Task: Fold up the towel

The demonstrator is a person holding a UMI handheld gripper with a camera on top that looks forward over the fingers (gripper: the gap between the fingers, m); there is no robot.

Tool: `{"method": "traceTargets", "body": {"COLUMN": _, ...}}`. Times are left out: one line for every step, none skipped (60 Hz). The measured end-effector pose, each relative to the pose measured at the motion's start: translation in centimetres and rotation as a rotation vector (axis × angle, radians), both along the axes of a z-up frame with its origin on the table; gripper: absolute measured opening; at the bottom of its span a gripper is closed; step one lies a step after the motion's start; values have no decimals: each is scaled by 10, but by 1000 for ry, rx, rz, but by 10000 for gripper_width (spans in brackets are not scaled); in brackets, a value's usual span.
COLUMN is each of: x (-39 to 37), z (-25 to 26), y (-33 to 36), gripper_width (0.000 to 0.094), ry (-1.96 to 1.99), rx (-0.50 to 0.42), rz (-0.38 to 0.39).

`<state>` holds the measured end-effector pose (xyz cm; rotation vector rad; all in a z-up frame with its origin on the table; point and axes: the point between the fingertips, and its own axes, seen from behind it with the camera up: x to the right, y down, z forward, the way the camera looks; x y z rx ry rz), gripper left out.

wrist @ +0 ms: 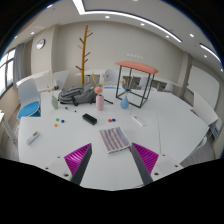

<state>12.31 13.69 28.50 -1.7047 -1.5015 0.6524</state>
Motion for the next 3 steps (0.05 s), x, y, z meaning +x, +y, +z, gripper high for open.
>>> {"method": "traceTargets", "body": {"x": 1, "z": 0, "y": -1, "gripper_width": 849, "ry": -3, "rx": -2, "rz": 0}}
{"method": "traceTargets", "body": {"x": 1, "z": -1, "y": -1, "gripper_width": 850, "ry": -5, "rx": -8, "rz": 0}}
{"method": "traceTargets", "body": {"x": 1, "z": -2, "y": -2, "gripper_width": 850, "ry": -5, "rx": -13, "rz": 0}}
